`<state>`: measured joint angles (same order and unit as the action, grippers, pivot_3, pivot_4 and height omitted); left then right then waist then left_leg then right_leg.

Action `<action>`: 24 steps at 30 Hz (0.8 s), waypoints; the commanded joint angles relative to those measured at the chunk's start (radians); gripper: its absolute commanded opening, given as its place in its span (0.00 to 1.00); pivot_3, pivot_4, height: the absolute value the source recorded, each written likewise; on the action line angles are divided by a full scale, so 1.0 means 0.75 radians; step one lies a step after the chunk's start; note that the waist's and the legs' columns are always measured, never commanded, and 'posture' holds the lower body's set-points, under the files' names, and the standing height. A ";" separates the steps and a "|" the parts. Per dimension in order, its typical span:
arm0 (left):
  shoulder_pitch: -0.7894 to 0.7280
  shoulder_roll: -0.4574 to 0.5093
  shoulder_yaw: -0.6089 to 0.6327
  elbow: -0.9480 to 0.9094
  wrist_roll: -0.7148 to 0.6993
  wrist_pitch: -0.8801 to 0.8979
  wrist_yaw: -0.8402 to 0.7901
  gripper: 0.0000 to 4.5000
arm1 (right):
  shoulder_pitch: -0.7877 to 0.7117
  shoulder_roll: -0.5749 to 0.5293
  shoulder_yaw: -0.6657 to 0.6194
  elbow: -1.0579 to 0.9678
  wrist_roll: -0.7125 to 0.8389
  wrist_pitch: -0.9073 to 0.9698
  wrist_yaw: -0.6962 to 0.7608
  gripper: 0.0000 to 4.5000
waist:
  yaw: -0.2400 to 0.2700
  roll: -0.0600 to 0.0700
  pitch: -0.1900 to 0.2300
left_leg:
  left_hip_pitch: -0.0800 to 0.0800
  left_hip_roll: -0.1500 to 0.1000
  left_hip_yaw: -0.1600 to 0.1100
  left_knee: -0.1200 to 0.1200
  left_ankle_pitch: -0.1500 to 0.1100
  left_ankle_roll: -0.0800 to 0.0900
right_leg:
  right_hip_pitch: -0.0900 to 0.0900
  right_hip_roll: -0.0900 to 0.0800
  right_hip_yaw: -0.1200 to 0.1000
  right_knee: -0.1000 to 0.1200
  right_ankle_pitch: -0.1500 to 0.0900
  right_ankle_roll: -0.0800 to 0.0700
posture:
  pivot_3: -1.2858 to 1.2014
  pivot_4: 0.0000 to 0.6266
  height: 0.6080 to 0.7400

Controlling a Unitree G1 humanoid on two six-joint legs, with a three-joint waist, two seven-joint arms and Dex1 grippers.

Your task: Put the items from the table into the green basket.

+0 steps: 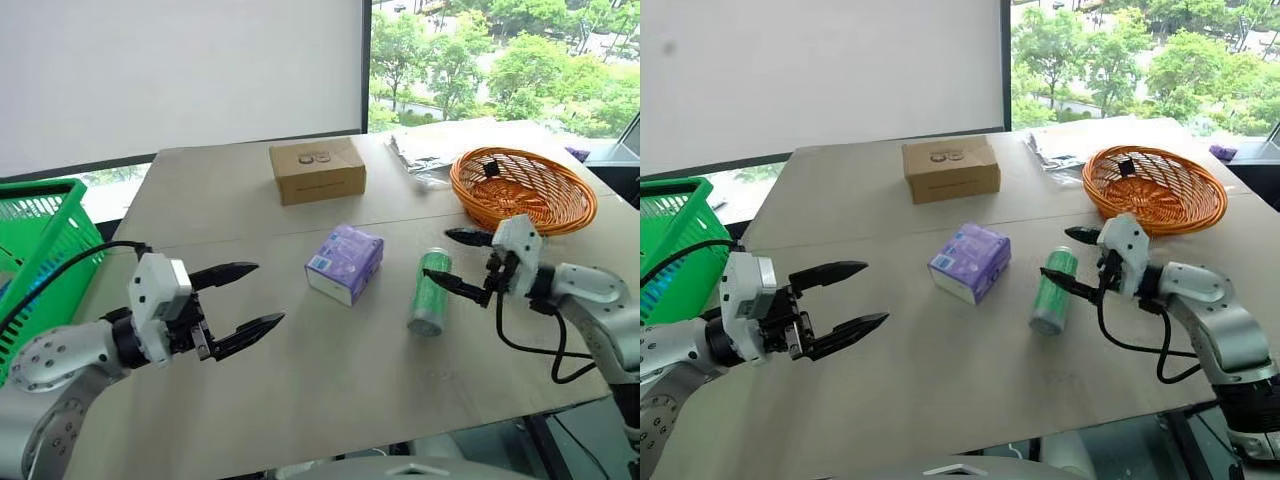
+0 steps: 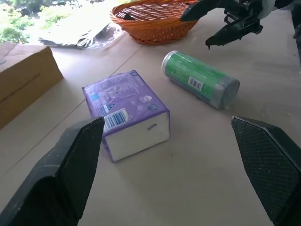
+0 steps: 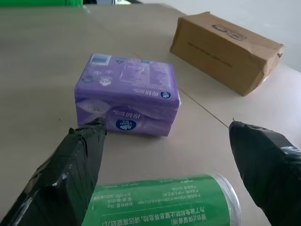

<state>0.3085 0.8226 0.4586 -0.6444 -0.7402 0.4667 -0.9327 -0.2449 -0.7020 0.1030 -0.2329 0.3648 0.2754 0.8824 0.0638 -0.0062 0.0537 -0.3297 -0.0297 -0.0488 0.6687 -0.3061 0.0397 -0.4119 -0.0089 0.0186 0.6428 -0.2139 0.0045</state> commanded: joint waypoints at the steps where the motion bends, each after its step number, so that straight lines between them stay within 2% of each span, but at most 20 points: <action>1: -0.041 0.029 -0.025 0.003 0.055 -0.013 0.014 1.00 | -0.141 0.003 0.083 0.077 -0.134 -0.046 0.037 0.98 | 0.003 0.000 0.000 | 0.000 0.000 0.000 0.000 0.000 0.000 | 0.000 0.000 0.000 0.000 0.000 0.000 | 0.58 0.00 1.00; 3: -0.066 0.029 -0.044 -0.003 0.064 -0.001 0.031 1.00 | -0.169 0.007 0.073 0.110 -0.110 -0.064 0.084 0.98 | 0.013 -0.001 0.000 | -0.001 0.000 -0.001 0.000 0.000 0.000 | 0.000 0.000 -0.001 0.000 0.000 0.000 | 0.60 0.00 1.00; 7: -0.247 -0.022 -0.253 0.014 0.222 0.079 0.260 1.00 | -0.110 -0.038 -0.041 0.063 0.107 0.044 0.242 0.98 | 0.063 -0.002 -0.001 | -0.004 -0.002 -0.009 0.000 0.000 0.000 | 0.000 -0.002 -0.006 -0.003 0.003 0.004 | 0.61 0.00 1.00; 14: -0.625 -0.275 -0.639 0.214 0.357 0.237 0.462 1.00 | 0.157 -0.164 -0.348 -0.087 0.340 0.184 0.297 0.98 | 0.122 -0.003 -0.002 | -0.012 -0.004 -0.014 0.003 0.000 0.000 | -0.002 -0.004 -0.011 -0.004 0.007 0.000 | 0.57 0.00 1.00; 19: -0.826 -0.403 -0.773 0.512 0.452 0.456 0.588 1.00 | 0.470 -0.157 -0.592 -0.293 0.473 0.233 0.264 0.98 | 0.093 -0.002 -0.003 | -0.018 -0.004 -0.016 0.003 0.000 0.000 | -0.003 -0.002 -0.012 -0.004 0.006 0.002 | 0.54 0.00 1.00; 24: -0.948 -0.510 -0.784 0.729 0.499 0.438 0.597 1.00 | 0.781 -0.112 -0.760 -0.443 0.459 0.224 0.203 0.98 | 0.042 -0.002 -0.004 | -0.018 -0.004 -0.014 0.003 0.000 0.000 | -0.002 -0.002 -0.010 -0.003 0.004 0.006 | 0.51 0.01 1.00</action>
<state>-0.3803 0.4587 -0.1294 -0.1292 -0.3762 0.7949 -0.4964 0.3317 -0.7910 -0.4133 -0.5118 0.6951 0.4559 1.0499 0.0953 -0.0077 0.0509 -0.3428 -0.0324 -0.0581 0.6716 -0.3059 0.0395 -0.4130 -0.0105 0.0119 0.6408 -0.2110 0.0089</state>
